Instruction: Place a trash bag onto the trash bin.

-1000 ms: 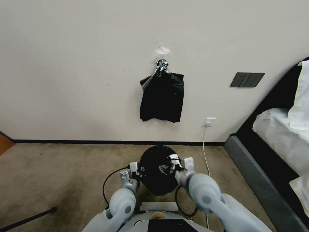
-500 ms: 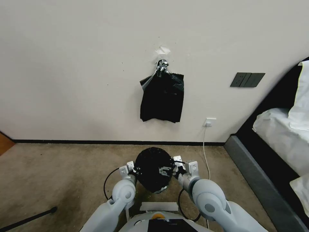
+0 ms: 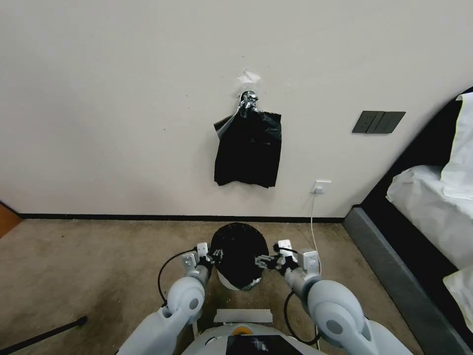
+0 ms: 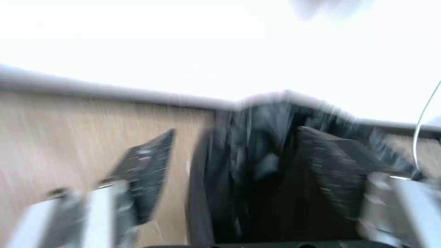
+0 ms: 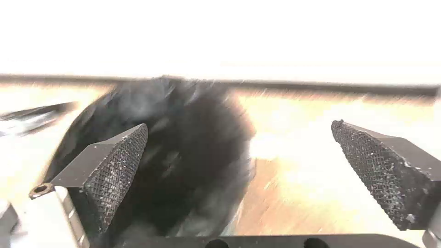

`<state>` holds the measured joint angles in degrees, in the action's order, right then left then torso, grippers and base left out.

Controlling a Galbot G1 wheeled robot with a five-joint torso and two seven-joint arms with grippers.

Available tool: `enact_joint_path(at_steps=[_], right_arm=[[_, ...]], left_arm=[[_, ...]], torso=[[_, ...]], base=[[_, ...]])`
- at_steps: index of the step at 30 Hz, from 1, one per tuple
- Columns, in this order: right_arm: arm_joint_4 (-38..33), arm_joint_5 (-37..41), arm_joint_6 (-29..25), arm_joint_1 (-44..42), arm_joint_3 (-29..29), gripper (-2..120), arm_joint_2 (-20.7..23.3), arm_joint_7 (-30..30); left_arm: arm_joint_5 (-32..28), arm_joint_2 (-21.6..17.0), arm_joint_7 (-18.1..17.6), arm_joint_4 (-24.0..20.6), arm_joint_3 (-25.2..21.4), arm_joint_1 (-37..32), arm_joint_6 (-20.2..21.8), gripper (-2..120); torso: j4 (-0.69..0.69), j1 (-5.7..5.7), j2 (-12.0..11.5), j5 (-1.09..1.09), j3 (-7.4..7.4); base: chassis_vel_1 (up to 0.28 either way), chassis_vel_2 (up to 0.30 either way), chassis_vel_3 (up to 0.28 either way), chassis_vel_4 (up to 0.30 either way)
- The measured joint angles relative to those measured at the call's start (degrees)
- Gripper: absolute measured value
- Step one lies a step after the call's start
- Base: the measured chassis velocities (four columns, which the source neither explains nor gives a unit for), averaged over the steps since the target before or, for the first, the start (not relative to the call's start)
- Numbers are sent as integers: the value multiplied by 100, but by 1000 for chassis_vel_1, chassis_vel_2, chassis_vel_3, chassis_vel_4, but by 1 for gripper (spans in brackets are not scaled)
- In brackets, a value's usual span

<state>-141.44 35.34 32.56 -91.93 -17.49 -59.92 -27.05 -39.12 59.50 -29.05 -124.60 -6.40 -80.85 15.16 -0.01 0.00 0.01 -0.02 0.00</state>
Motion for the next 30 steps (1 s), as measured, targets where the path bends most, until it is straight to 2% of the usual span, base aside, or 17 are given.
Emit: enact_joint_path(at_steps=[1, 2, 3, 4, 6, 7, 8, 10, 11, 13, 17, 30], right_arm=[[45, -333, -202, -197, -125, 100, -112, 216], [45, -333, -202, -197, -125, 100, -112, 216], [130, -821, -521, -474, -302, 100, -267, 535], [453, -2146, -1585, -1095, -717, 100, -687, 1168], [826, -3182, -2775, -1549, -1052, 100, -1177, 1468], [826, -3182, -2775, -1549, -1052, 100, -1177, 1468], [996, -3542, -3365, -1724, -1170, 100, -1436, 1517], [1216, -3884, -4135, -1870, -1286, 100, -1795, 1538], [1216, -3884, -4135, -1870, -1286, 100, -1795, 1538], [1377, -4035, -4845, -1912, -1370, 100, -2201, 1555], [1427, -4040, -5244, -1916, -1321, 100, -2539, 1603], [1424, -3962, -5209, -1881, -1276, 100, -2537, 1591]], left_arm=[[239, -2, 130, -8, -55, -109, -162, 81], [239, -2, 130, -8, -55, -109, -162, 81], [615, 2, 341, -4, -159, -278, -437, 85], [1650, 123, 782, 110, -483, -675, -1158, 93], [2435, 316, 1061, 176, -872, -1062, -1865, 99], [2435, 316, 1061, 176, -872, -1062, -1865, 99], [2706, 433, 1164, 177, -1063, -1297, -2182, 99], [3023, 579, 1268, 169, -1302, -1690, -2627, 100], [3023, 579, 1268, 169, -1302, -1690, -2627, 100], [3343, 782, 1435, 166, -1575, -2215, -3129, 100], [3422, 950, 1527, 174, -1714, -2539, -3386, 100], [3382, 957, 1517, 182, -1701, -2525, -3367, 100]], torso=[[2, 0, 0, 2, 0], [2, 0, 0, 2, 0], [1, 0, 0, 3, 0], [-1, 0, 0, 2, 0], [-2, 0, 0, 1, -1], [-2, 0, 0, 1, -1], [-1, 0, 0, 3, 0], [1, 0, 0, 1, -1], [1, 0, 0, 1, -1], [2, 0, 0, 2, 0], [2, 0, -1, 1, 0], [1, 0, 0, 2, 0]], base=[[0, 0, 0, 0], [0, 0, 0, 0], [0, 0, 0, 0], [0, 0, 0, 0], [0, 0, 0, 0], [0, 0, 0, 0], [0, 0, 0, 0], [0, 0, 0, 0], [0, 0, 0, 0], [0, 0, 0, 0], [0, 0, 0, 0], [0, 0, 0, 0]])
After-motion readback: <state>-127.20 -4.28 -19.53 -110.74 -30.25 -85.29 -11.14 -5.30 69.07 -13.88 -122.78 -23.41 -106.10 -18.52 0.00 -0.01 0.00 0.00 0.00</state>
